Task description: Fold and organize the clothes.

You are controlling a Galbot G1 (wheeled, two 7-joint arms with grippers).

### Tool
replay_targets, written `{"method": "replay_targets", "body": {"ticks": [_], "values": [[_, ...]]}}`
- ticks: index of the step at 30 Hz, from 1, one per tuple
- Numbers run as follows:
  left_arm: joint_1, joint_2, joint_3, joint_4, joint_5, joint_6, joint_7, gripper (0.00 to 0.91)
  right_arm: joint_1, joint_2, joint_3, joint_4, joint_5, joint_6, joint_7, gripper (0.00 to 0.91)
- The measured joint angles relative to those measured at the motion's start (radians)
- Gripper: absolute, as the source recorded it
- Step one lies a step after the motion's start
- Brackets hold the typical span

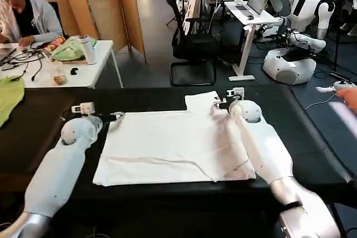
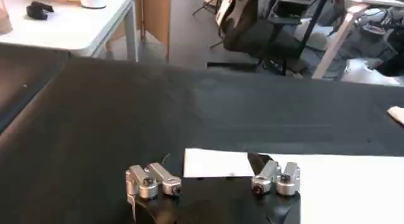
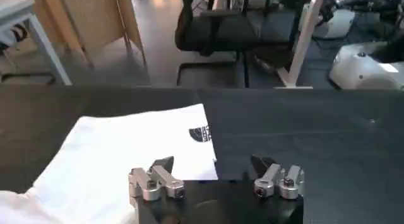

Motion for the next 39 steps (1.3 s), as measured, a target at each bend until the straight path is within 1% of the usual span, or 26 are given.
{"method": "replay_targets", "body": {"ticks": [1,2,3,4,5,6,7,8,9,10,11,13,14,16,19,21,25,27,30,34,39], "values": [[-0.007,-0.004,0.001,0.01,0.004,0.0,0.0,0.868,0.003,0.002,0.0,-0.009,-0.003,0.001,-0.001,0.878],[-0.012,-0.006,0.002,0.017,0.006,0.0,0.0,0.751,0.007,0.005,0.001,-0.017,-0.005,0.001,-0.003,0.878],[-0.017,-0.009,0.002,0.023,0.009,0.002,0.0,0.712,0.01,0.006,0.001,-0.023,-0.008,0.002,-0.004,0.878],[-0.021,-0.011,0.002,0.03,0.012,0.004,0.001,0.653,0.013,0.007,0.002,-0.03,-0.011,0.004,-0.008,0.878],[-0.024,-0.011,0.002,0.037,0.014,0.006,0.003,0.624,0.016,0.008,0.002,-0.038,-0.014,0.006,-0.011,0.829],[-0.025,-0.011,0.003,0.043,0.015,0.007,0.006,0.585,0.018,0.009,0.002,-0.044,-0.015,0.006,-0.014,0.809],[-0.026,-0.011,0.003,0.048,0.017,0.008,0.009,0.478,0.019,0.01,0.003,-0.049,-0.016,0.006,-0.016,0.731],[-0.026,-0.011,0.003,0.051,0.017,0.01,0.011,0.332,0.02,0.01,0.003,-0.052,-0.017,0.006,-0.018,0.527],[-0.027,-0.01,0.004,0.054,0.018,0.01,0.013,0.176,0.02,0.01,0.002,-0.055,-0.018,0.006,-0.02,0.429],[-0.028,-0.01,0.006,0.058,0.021,0.01,0.016,0.156,0.02,0.011,0.002,-0.057,-0.018,0.006,-0.021,0.254],[-0.027,-0.01,0.007,0.059,0.023,0.01,0.018,0.146,0.02,0.011,0.002,-0.058,-0.018,0.006,-0.023,0.185],[-0.027,-0.011,0.009,0.06,0.029,0.011,0.024,0.098,0.02,0.01,0.001,-0.06,-0.019,0.007,-0.025,0.088],[-0.026,-0.011,0.01,0.062,0.033,0.01,0.027,0.049,0.019,0.01,0.001,-0.061,-0.019,0.008,-0.026,0.068],[-0.029,-0.015,0.011,0.068,0.042,0.01,0.031,0.0,0.016,0.01,0.001,-0.06,-0.02,0.01,-0.028,0.049],[-0.031,-0.018,0.011,0.073,0.047,0.009,0.037,0.0,0.01,0.01,0.002,-0.058,-0.026,0.029,-0.032,0.029],[-0.031,-0.019,0.011,0.073,0.05,0.009,0.04,0.0,0.006,0.01,0.005,-0.056,-0.028,0.046,-0.033,0.0],[-0.031,-0.019,0.011,0.063,0.056,0.001,0.042,0.0,-0.006,0.006,0.011,-0.046,-0.025,0.099,-0.048,0.0],[-0.031,-0.019,0.01,0.053,0.057,-0.003,0.042,0.0,-0.012,0.001,0.014,-0.035,-0.019,0.136,-0.067,0.0],[-0.028,-0.013,0.007,0.035,0.057,-0.006,0.041,0.0,-0.024,-0.012,0.017,-0.01,-0.008,0.17,-0.092,0.0],[-0.013,0.002,0.001,0.005,0.054,-0.007,0.036,0.0,-0.053,-0.038,0.02,0.051,0.021,0.182,-0.105,0.0],[0.021,0.032,-0.013,-0.069,0.032,0.0,0.032,0.0,-0.111,-0.094,0.023,0.17,0.07,0.162,-0.104,0.0]]}}
